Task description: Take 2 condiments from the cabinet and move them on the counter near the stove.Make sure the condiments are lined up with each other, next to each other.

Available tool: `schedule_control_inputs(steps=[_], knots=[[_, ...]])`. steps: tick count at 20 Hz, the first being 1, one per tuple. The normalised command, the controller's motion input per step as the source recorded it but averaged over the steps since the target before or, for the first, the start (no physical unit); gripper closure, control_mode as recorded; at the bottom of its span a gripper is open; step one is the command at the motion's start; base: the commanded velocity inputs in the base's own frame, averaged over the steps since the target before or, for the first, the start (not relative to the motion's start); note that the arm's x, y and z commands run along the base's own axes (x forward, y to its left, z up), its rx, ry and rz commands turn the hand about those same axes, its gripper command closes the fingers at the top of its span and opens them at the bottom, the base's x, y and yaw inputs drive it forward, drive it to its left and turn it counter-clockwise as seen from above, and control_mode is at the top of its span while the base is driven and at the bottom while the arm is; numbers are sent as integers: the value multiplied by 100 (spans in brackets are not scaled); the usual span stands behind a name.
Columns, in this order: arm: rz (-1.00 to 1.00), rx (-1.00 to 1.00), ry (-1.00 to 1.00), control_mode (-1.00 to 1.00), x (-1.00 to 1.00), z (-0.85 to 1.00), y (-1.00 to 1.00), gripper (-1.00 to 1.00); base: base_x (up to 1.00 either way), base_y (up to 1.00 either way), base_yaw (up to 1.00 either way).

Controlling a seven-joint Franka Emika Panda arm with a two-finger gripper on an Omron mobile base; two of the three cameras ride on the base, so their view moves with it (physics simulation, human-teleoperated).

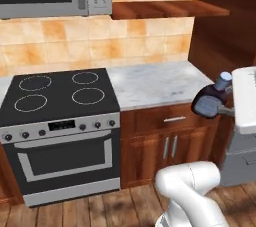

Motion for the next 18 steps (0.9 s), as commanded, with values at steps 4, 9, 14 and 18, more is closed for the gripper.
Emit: schedule_control_inputs(steps=[4,9,14,18], knots=[[0,0,0,100,0,0,0,100,53,98,-16],[0,0,0,100,0,0,0,100,58,88,-13],[0,0,0,100,0,0,0,100,86,32,-6],[0,0,0,100,0,0,0,100,82,0,0]])
